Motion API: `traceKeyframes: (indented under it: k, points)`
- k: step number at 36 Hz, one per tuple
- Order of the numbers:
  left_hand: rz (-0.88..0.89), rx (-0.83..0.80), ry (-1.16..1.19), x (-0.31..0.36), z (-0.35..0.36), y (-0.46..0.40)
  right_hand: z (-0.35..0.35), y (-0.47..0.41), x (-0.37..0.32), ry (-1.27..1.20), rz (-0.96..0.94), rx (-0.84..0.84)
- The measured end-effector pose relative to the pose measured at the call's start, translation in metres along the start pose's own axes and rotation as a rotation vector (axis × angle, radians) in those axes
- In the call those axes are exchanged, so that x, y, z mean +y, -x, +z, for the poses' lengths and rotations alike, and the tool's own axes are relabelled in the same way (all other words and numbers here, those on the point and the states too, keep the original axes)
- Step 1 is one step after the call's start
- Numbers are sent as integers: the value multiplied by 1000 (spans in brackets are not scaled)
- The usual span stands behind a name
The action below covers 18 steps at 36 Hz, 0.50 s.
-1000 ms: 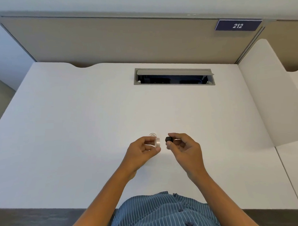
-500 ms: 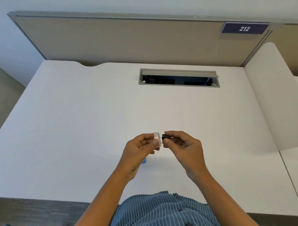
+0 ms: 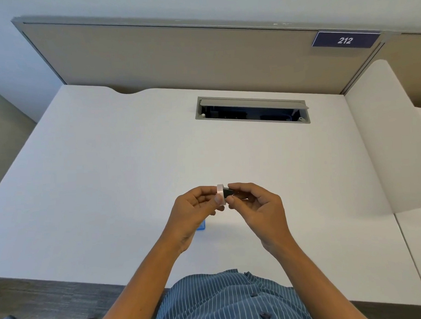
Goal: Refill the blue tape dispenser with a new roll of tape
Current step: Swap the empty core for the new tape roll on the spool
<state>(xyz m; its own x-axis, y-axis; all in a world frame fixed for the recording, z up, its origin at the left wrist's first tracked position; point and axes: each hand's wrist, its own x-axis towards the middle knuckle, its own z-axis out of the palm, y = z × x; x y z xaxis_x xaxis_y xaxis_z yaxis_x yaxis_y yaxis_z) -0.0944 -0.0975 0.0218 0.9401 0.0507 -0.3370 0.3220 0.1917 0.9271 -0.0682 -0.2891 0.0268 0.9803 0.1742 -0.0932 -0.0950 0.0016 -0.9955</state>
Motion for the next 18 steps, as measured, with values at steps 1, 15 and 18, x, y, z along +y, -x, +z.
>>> traceKeyframes:
  k: [1, 15, 18]
  points:
    - [4, 0, -5, 1, 0, 0, -1, 0, 0, 1, 2, 0]
    - [43, -11, -20, 8, 6, -5, -9, -8, -1, 76, -59, -51]
    - [48, -11, -33, 10, 7, -6, -13, -10, -2, 73, -67, -73]
